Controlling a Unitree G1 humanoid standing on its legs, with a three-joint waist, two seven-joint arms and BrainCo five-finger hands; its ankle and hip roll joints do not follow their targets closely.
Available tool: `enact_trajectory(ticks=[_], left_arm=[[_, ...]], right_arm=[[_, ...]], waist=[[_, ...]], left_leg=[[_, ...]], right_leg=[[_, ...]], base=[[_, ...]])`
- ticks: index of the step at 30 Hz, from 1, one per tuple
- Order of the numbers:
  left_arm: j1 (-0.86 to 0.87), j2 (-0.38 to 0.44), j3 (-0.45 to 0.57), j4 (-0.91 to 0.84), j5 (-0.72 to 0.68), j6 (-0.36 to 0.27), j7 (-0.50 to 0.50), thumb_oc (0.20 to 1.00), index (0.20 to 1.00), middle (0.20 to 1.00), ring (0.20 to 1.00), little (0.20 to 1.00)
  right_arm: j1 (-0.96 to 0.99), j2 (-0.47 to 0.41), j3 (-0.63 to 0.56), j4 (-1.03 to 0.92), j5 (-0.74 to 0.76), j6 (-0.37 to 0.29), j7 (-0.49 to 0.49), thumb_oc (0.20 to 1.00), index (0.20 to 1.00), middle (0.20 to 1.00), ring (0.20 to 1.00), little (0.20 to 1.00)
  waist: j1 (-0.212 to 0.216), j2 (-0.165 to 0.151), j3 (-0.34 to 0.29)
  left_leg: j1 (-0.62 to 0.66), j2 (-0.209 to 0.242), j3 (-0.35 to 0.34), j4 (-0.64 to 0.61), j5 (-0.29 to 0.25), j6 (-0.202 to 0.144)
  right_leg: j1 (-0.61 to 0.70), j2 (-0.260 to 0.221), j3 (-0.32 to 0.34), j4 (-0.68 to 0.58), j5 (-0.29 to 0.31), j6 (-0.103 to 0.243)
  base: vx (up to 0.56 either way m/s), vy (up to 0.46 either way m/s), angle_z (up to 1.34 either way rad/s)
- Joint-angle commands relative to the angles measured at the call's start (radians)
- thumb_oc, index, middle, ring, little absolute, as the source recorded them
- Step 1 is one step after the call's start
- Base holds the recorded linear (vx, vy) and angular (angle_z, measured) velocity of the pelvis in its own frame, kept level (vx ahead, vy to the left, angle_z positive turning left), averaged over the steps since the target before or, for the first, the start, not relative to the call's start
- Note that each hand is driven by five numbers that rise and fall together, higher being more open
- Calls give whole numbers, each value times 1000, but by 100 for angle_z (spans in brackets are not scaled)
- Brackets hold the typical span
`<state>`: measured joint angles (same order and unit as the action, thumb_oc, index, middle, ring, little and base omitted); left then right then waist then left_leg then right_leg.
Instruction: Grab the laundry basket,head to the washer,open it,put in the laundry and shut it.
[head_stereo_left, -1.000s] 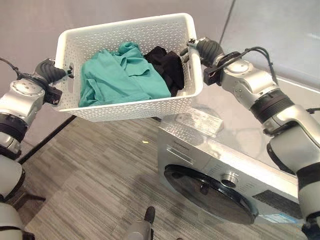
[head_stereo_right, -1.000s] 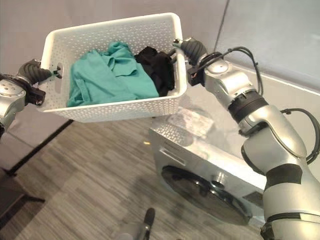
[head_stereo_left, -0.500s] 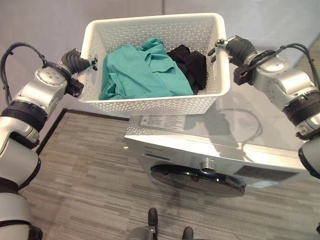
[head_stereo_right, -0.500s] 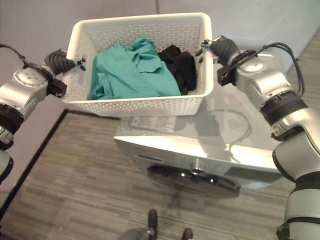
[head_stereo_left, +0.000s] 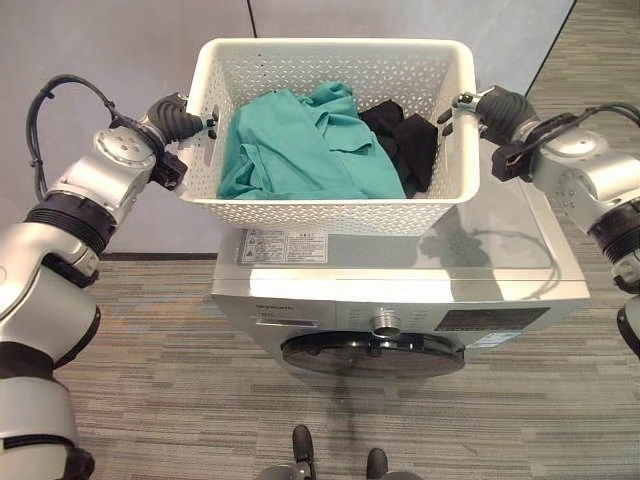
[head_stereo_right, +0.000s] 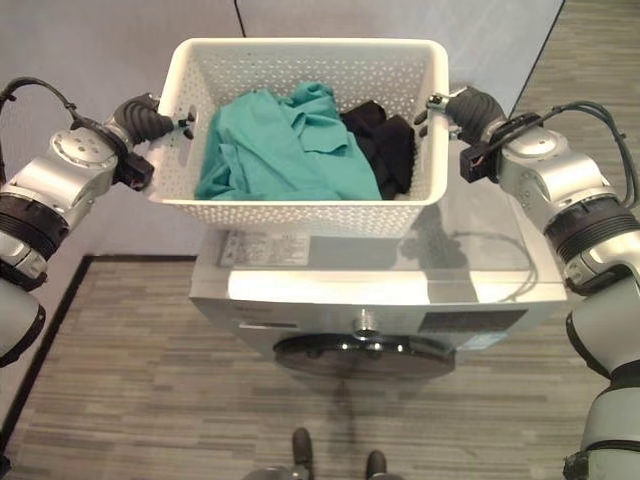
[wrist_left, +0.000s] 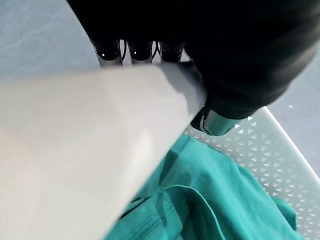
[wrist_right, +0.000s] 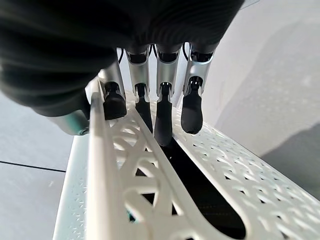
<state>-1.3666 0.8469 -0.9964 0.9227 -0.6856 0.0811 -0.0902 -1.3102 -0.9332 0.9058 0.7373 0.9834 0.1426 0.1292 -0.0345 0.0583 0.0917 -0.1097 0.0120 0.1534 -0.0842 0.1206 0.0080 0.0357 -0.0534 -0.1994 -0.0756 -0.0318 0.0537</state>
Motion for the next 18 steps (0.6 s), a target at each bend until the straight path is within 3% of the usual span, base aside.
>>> enact_trajectory(ticks=[1,18], left_arm=[[-87,-48,-44,91,61,-75,-3,200,200,200,200,200],[-100,-250,-43,156,129,-66,15,200,200,200,200,200]], right_arm=[[-87,-28,-28,116,-49,-26,-15,200,200,200,200,200],[-167,34,2,427,-205,3,3,200,200,200,200,200]], waist=[[50,14,12],[26,32,22]], left_leg=[[21,57,12,-3,-19,-103],[10,56,-2,-3,-17,-102]], right_leg=[[-49,-109,-18,-12,68,138],[-62,-110,-18,-12,73,131]], base=[[0,0,0],[0,0,0]])
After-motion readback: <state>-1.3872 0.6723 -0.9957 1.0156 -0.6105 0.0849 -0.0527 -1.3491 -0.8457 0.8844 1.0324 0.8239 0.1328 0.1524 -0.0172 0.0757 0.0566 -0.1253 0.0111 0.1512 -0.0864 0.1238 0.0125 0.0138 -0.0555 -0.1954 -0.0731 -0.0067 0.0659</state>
